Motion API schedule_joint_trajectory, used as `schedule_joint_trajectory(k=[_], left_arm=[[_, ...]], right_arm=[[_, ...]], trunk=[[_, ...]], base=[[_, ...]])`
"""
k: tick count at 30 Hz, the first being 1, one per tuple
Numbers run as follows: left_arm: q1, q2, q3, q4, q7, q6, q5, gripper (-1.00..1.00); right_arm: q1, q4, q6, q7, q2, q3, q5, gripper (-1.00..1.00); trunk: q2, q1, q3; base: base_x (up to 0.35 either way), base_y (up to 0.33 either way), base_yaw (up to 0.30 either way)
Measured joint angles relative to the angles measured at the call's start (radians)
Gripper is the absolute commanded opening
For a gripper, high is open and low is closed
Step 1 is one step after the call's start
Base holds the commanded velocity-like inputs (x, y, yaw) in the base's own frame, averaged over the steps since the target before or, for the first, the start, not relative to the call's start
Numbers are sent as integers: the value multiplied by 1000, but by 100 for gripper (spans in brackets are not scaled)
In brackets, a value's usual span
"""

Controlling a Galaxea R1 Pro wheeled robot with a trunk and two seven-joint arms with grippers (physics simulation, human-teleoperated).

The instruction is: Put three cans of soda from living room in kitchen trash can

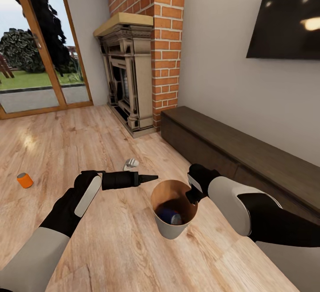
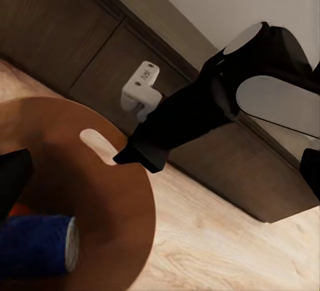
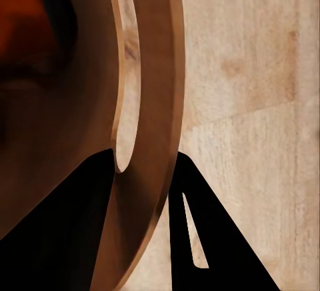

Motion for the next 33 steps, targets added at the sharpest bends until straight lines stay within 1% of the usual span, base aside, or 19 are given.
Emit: schedule_joint_trajectory(k=[5,12,17,25,26,27,29,30,31,32,33], left_arm=[[0,0,1,0,0,-1,-1,100],[0,0,1,0,4,-1,0,100],[0,1,1,-1,7,1,1,100],[0,20,12,-3,8,5,3,100],[0,25,13,-3,9,4,3,100],[0,39,13,-3,9,2,2,100],[0,58,14,-3,11,1,3,100],[0,75,14,-3,20,-1,2,100],[0,84,14,-4,27,-1,3,100],[0,110,15,-8,67,-5,1,100],[0,119,15,-9,87,-6,2,100]], right_arm=[[5,-1,0,2,0,-11,-9,-100],[8,0,-24,-1,-2,-5,0,-100],[8,0,-29,0,-6,-12,-7,-100],[8,-2,-31,0,-13,-15,-4,-100],[8,-3,-31,0,-14,-16,-5,-100],[8,-3,-31,0,-14,-17,-5,-100],[8,-4,-32,1,-15,-18,-6,-100],[8,-4,-32,1,-16,-19,-5,-100],[8,-4,-32,1,-16,-19,-5,-100],[10,-7,-32,1,-21,-23,-8,-100],[11,-10,-32,1,-24,-23,-6,-100]], trunk=[[0,0,0],[0,0,0],[0,0,0],[0,0,0],[0,0,0],[0,0,0],[0,0,0],[0,0,0],[0,0,0],[0,0,0],[0,0,0]], base=[[0,0,0],[0,0,0],[0,0,0],[0,0,0],[0,0,0],[0,0,0],[0,0,0],[0,0,0],[0,0,0],[0,0,0],[0,0,0]])
